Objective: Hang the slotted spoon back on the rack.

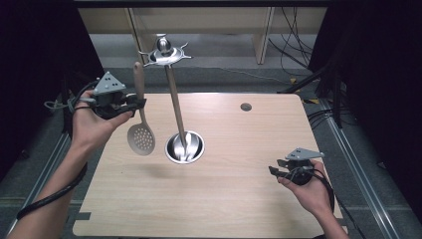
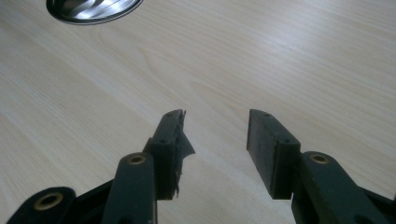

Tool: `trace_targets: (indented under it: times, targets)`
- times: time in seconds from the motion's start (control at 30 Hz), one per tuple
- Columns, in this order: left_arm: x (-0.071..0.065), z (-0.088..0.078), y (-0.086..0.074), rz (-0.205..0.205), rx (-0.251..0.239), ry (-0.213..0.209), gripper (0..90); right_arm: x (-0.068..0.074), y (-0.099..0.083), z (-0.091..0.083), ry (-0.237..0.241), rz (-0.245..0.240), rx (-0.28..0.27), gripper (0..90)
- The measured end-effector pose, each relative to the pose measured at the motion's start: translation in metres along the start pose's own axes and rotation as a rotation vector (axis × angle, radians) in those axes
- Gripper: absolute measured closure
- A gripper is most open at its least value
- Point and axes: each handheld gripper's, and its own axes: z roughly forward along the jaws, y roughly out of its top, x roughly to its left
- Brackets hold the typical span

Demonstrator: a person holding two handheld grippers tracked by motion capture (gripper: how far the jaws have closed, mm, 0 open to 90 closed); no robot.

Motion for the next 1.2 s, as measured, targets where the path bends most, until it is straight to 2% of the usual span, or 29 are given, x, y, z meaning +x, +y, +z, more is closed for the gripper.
trace_targets:
  times: [0.37,0.4,0.43,0.53,0.77,0.8,0.83,0.93,1.0,1.03,1.07,1.2]
  targets:
    - [0.0,0.003,0.003,0.025,0.014,-0.011,74.2,0.0,0.0,0.001,0.001,-0.006,0.002,56.7]
    - [0.0,0.004,0.003,0.026,0.018,-0.011,74.2,0.0,0.0,0.001,0.001,-0.006,0.001,56.7]
    - [-0.001,0.005,0.003,0.012,0.007,-0.012,74.1,-0.002,0.0,0.001,0.0,-0.026,-0.008,56.7]
    - [0.0,0.005,0.004,0.025,0.017,-0.014,74.1,-0.002,0.0,0.001,-0.002,-0.026,-0.009,56.7]
    - [0.001,0.007,0.004,0.024,0.019,-0.018,74.1,-0.002,0.0,0.001,-0.002,-0.019,-0.004,56.7]
    - [0.001,0.008,0.004,0.025,0.02,-0.018,74.1,-0.003,0.0,0.001,-0.005,-0.031,-0.01,56.7]
    - [0.002,0.008,0.003,0.025,0.022,-0.018,74.1,-0.001,0.0,0.0,-0.002,-0.005,-0.001,56.7]
    - [0.003,0.008,0.002,0.022,0.02,-0.022,74.1,-0.001,0.0,0.0,-0.002,-0.004,0.0,56.7]
    - [0.004,0.008,0.003,0.038,0.032,-0.026,74.1,-0.002,-0.001,0.001,-0.005,-0.028,-0.005,56.7]
    - [0.003,0.009,0.003,0.022,0.024,-0.024,74.1,-0.003,-0.001,0.002,-0.006,-0.038,-0.009,56.7]
    - [0.004,0.009,0.003,0.027,0.025,-0.025,74.1,-0.002,0.0,0.001,-0.003,-0.021,-0.002,56.7]
    - [0.003,0.011,0.004,0.028,0.024,-0.028,74.1,-0.002,0.0,0.001,-0.002,-0.023,-0.002,56.7]
